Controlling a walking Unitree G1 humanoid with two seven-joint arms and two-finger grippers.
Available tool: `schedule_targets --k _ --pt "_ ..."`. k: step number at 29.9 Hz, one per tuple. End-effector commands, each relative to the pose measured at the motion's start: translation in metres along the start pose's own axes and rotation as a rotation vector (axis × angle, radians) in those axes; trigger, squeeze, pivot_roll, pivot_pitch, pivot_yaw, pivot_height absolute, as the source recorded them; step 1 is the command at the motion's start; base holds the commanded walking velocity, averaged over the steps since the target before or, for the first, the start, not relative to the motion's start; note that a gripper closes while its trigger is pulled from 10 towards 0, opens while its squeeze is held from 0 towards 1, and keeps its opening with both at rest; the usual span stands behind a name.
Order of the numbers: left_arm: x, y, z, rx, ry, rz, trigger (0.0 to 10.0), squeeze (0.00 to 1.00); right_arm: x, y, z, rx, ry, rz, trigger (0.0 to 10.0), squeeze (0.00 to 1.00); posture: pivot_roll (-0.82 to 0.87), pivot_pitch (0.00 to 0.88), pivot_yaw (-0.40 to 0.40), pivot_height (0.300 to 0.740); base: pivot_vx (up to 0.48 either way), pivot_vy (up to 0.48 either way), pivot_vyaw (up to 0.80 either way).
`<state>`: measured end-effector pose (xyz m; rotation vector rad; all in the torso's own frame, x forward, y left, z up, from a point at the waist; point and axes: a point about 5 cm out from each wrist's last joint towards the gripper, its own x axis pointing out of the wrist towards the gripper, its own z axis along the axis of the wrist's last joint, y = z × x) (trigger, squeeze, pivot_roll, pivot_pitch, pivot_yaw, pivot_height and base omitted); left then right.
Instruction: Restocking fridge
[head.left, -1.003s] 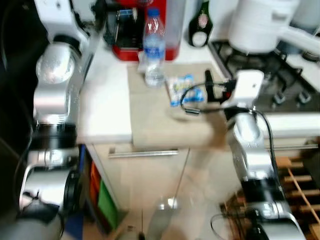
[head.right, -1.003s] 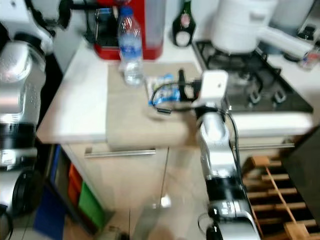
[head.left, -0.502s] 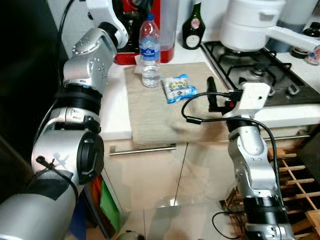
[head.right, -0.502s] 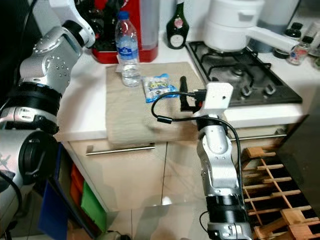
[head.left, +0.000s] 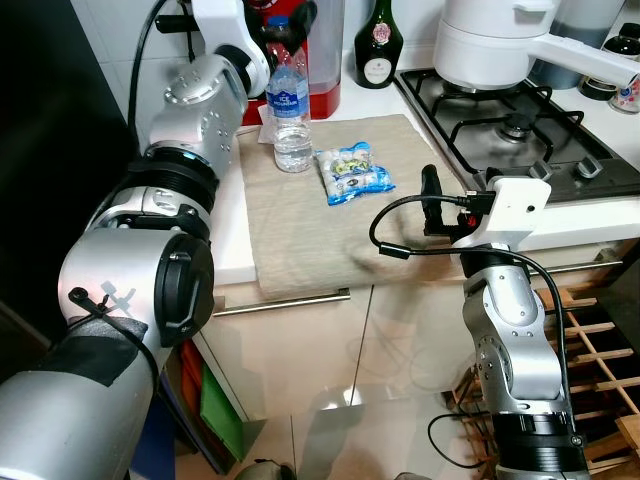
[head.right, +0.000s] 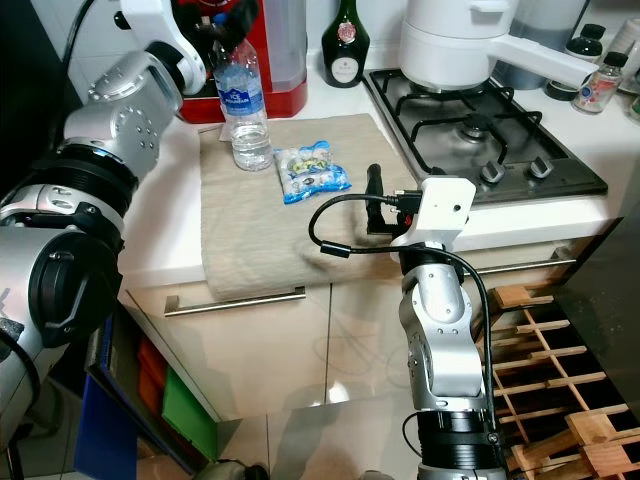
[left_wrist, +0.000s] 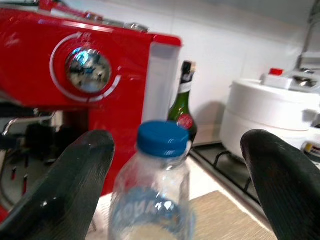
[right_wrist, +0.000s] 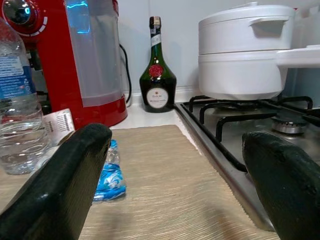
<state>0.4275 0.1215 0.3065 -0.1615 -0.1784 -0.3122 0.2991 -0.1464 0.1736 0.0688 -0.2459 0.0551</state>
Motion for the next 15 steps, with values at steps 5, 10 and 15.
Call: schedule_targets --k 5,10,15 --pt "0.003 -0.001 0.007 -0.010 -0.012 0.041 10.0 0.00 -0.003 0.004 0.002 0.005 0.004 0.004 10.0 1.00 -0.20 0.035 0.096 0.740 0.000 0.000 0.00" --pt "0.004 -0.005 0.004 0.027 0.010 0.036 10.0 0.00 -0.004 0.015 0.003 0.018 0.012 0.092 10.0 1.00 -0.20 0.034 0.095 0.740 0.000 0.000 0.00" --pt "0.004 -0.008 0.000 0.039 0.029 0.027 10.0 0.00 -0.007 0.024 0.005 0.030 0.023 0.171 10.0 1.00 -0.21 0.030 0.096 0.740 0.000 0.000 0.00"
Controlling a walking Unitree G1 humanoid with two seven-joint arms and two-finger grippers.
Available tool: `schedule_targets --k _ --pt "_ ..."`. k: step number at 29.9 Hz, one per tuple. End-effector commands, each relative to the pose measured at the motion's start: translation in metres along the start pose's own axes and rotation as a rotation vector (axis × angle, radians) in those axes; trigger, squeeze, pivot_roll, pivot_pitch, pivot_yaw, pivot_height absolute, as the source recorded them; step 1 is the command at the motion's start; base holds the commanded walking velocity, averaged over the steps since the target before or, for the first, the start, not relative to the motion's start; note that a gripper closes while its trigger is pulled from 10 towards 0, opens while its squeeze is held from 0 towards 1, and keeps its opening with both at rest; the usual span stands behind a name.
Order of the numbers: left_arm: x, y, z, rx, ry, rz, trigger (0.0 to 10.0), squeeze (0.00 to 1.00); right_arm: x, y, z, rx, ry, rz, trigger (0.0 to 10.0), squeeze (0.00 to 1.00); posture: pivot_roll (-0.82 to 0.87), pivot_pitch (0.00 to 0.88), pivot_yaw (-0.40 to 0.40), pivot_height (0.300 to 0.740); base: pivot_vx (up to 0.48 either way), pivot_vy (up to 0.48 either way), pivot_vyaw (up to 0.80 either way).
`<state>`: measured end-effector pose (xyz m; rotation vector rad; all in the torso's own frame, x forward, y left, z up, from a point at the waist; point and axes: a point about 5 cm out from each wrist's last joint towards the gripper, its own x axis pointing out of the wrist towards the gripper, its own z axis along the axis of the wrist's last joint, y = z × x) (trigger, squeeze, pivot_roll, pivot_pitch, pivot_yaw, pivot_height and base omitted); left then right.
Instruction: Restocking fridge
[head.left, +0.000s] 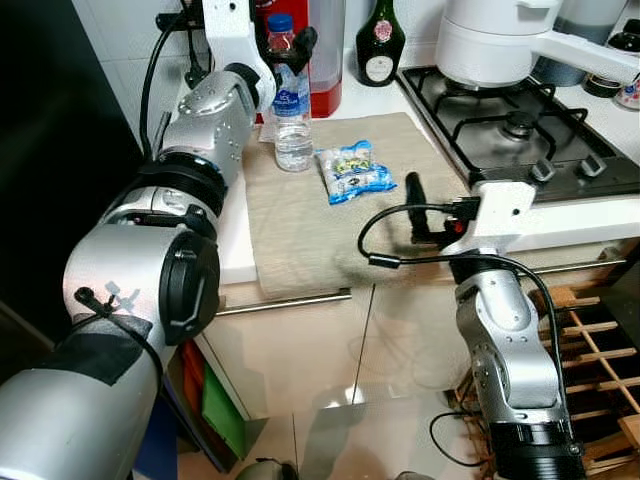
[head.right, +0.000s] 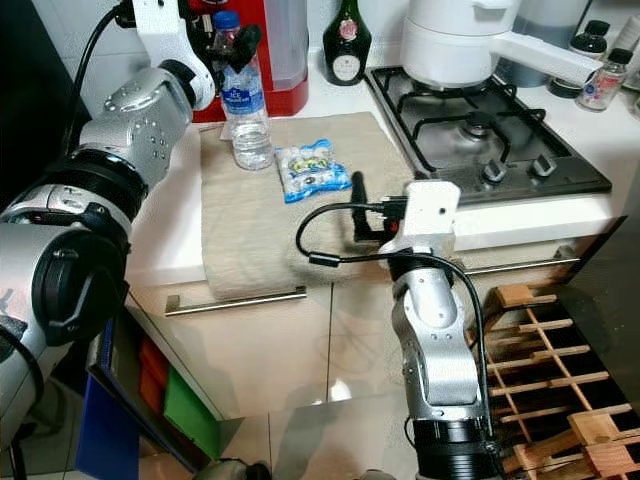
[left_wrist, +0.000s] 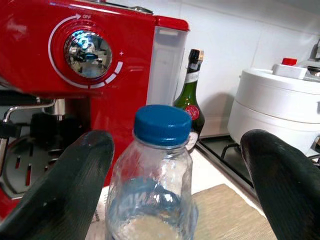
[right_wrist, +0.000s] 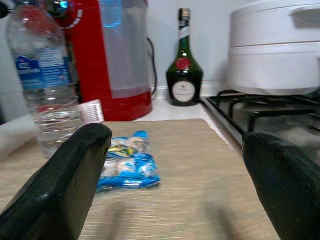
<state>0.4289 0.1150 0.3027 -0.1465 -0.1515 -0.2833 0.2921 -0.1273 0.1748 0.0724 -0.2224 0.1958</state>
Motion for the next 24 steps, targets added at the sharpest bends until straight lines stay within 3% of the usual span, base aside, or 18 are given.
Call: schedule_targets --k 1,5,12,23,24 --pt "0.002 -0.005 0.003 0.028 0.010 -0.012 10.0 0.00 -0.002 0.013 0.008 0.033 -0.013 0.087 10.0 1.00 -0.21 0.030 0.099 0.740 0.000 0.000 0.00" --pt "0.002 -0.007 -0.001 0.036 0.020 -0.010 10.0 0.00 -0.003 0.019 0.016 0.041 -0.036 0.123 10.0 1.00 -0.22 0.029 0.100 0.740 0.000 0.000 0.00" --pt "0.002 -0.008 -0.002 0.052 0.032 -0.009 10.0 0.00 -0.002 0.016 0.018 0.030 -0.036 0.126 10.0 1.00 -0.22 0.030 0.101 0.740 0.000 0.000 0.00" --pt "0.000 0.004 -0.001 0.124 0.042 0.039 10.0 0.00 -0.007 0.022 0.020 0.037 -0.027 0.152 10.0 1.00 -0.23 0.042 0.104 0.740 0.000 0.000 0.00" --pt "0.000 0.005 -0.002 0.129 0.046 0.042 9.4 0.00 -0.007 0.022 0.019 0.037 -0.024 0.152 10.0 1.00 -0.24 0.046 0.102 0.740 0.000 0.000 0.00"
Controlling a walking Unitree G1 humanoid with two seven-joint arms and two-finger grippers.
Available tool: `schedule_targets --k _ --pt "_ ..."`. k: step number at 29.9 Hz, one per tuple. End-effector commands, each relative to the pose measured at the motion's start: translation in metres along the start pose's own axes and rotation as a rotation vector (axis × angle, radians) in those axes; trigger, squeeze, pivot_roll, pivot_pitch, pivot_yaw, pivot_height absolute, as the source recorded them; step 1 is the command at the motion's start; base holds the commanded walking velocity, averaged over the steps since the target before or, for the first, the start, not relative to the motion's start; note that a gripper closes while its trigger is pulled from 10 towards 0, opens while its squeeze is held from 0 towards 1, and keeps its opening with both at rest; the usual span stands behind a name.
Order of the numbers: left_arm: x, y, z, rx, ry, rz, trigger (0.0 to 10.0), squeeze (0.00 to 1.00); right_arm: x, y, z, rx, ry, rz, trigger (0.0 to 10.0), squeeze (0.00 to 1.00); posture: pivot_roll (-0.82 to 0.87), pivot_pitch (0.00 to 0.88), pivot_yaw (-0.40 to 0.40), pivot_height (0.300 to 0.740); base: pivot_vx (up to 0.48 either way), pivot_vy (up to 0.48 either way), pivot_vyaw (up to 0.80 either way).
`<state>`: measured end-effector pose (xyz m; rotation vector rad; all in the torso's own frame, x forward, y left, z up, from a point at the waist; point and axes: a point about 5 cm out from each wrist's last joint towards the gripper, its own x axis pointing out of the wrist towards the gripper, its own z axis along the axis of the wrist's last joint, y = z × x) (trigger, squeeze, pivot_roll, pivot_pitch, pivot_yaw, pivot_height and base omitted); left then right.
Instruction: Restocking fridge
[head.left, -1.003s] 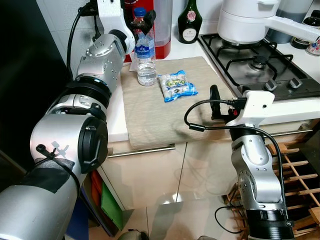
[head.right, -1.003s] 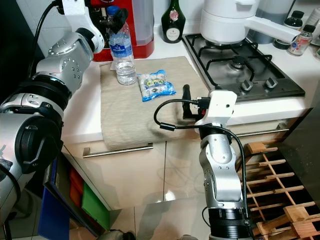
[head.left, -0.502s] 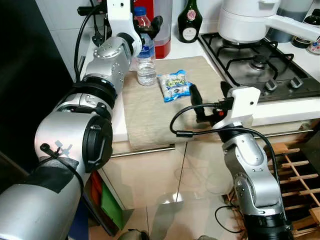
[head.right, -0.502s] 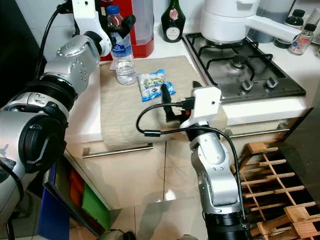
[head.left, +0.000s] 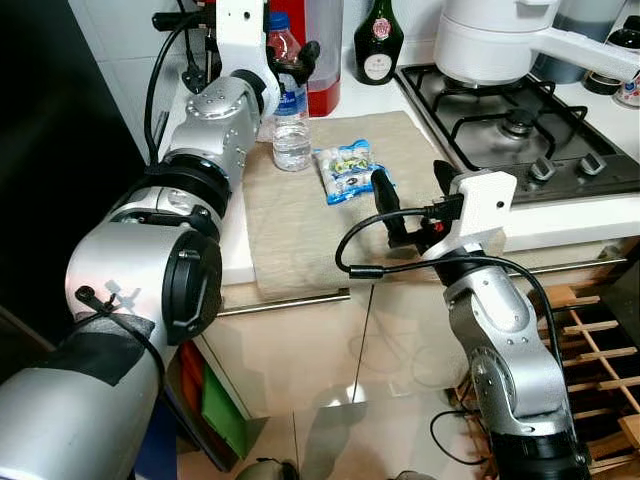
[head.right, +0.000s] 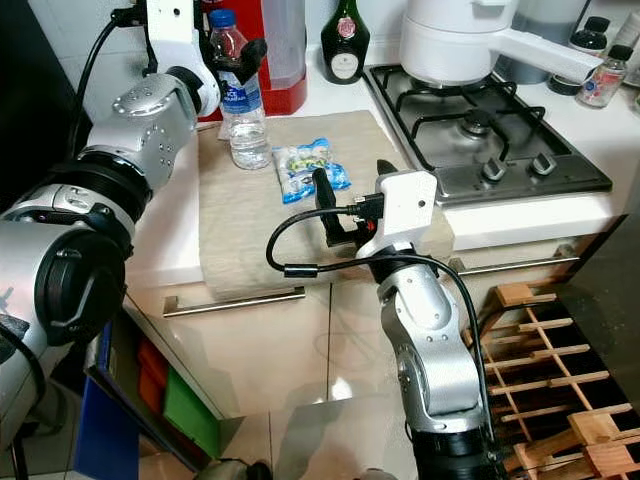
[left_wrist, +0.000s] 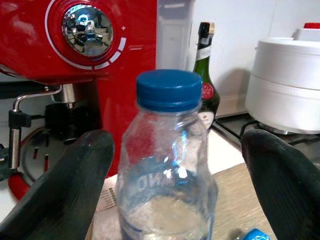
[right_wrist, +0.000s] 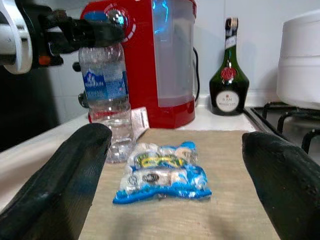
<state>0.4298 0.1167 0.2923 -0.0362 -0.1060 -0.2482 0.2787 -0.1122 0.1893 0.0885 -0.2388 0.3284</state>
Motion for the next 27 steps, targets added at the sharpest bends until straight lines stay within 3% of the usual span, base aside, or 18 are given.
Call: schedule_targets --k 1,2,15,27 --pt "0.000 0.004 0.006 0.026 -0.005 0.018 2.4 0.00 -0.001 0.004 0.004 0.007 -0.006 0.023 10.0 1.00 -0.24 0.048 0.102 0.740 0.000 0.000 0.00" --pt "0.000 0.004 0.005 0.025 -0.002 0.020 0.0 0.00 -0.001 0.004 0.003 0.008 -0.004 0.023 10.0 1.00 -0.24 0.050 0.102 0.740 0.000 0.000 0.00" --pt "-0.003 0.008 -0.011 0.047 0.055 0.042 0.0 0.00 -0.003 0.005 0.003 0.013 0.006 0.023 10.0 1.00 -0.25 0.044 0.118 0.740 0.000 0.000 0.00" --pt "-0.002 0.009 0.001 -0.006 0.000 0.032 0.0 0.00 -0.001 0.006 0.001 0.020 0.011 0.034 10.0 1.00 -0.25 0.011 0.119 0.740 0.000 0.000 0.00"
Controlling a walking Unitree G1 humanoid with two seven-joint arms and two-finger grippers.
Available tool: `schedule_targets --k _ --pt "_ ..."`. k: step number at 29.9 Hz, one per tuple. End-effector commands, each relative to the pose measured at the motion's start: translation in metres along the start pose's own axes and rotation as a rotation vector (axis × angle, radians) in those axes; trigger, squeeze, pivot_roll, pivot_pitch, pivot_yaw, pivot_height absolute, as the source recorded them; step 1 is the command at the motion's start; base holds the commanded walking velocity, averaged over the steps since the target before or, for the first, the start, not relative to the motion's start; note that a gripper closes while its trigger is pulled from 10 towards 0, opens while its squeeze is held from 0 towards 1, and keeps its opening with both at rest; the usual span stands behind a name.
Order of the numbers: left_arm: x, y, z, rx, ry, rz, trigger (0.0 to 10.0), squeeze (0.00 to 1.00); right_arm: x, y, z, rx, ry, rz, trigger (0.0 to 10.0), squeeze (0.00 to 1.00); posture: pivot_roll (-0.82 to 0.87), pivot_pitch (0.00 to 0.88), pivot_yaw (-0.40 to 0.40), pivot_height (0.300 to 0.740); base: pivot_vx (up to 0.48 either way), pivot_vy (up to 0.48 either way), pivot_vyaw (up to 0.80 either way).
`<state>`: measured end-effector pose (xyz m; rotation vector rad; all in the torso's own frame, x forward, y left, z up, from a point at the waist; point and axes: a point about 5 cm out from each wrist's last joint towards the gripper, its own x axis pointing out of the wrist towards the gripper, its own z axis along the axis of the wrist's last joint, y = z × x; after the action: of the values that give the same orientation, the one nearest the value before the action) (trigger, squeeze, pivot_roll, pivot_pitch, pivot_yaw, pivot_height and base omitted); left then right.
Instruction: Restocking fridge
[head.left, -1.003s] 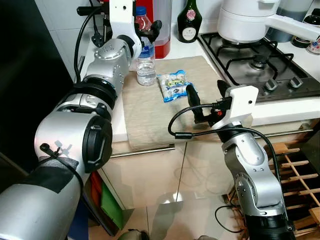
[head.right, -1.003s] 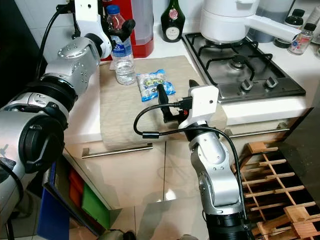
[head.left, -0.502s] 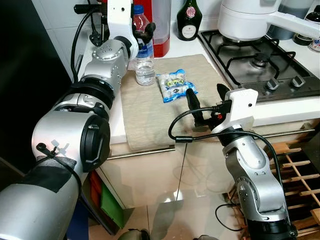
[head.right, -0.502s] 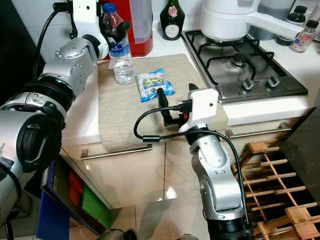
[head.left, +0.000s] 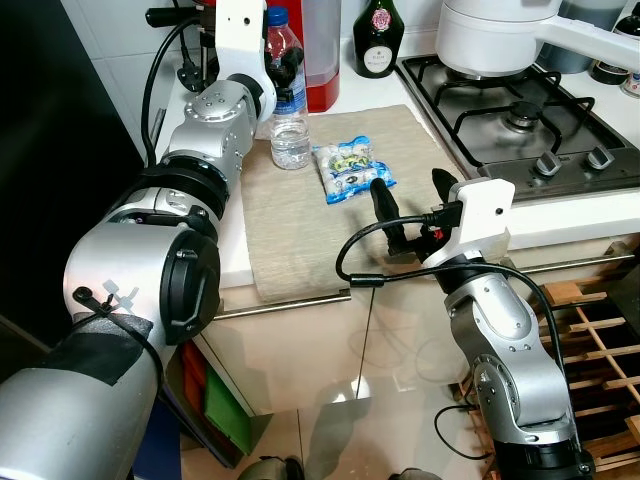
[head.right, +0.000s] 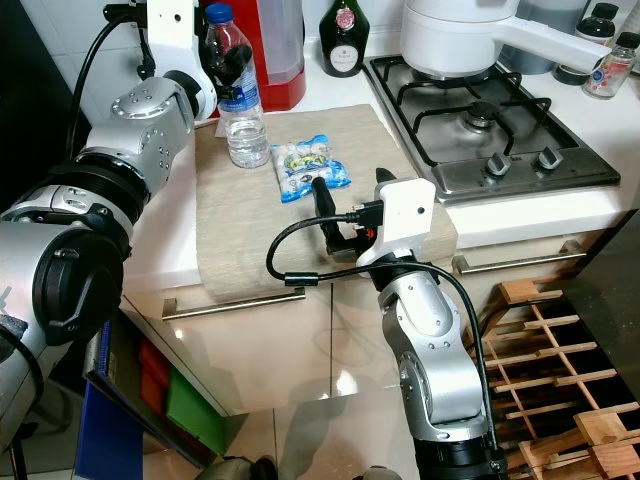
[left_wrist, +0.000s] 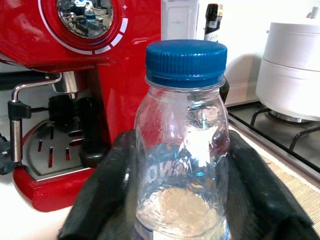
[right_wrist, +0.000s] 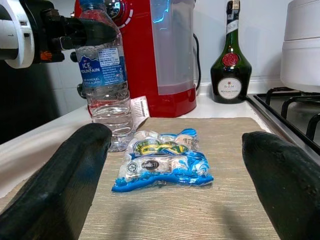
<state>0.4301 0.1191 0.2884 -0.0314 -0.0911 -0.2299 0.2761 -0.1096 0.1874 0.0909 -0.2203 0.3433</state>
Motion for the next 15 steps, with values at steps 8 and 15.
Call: schedule_targets --k 8,15 --pt "-0.001 0.008 0.005 -0.016 -0.019 -0.004 0.0 0.00 0.005 0.003 0.000 0.018 -0.002 0.036 10.0 1.00 -0.23 0.000 0.110 0.740 0.000 0.000 0.00" --pt "-0.002 0.012 0.032 0.006 -0.146 -0.023 0.0 0.00 0.011 0.001 0.000 0.014 -0.013 0.016 10.0 1.00 -0.22 0.000 0.107 0.740 0.000 0.000 0.00"
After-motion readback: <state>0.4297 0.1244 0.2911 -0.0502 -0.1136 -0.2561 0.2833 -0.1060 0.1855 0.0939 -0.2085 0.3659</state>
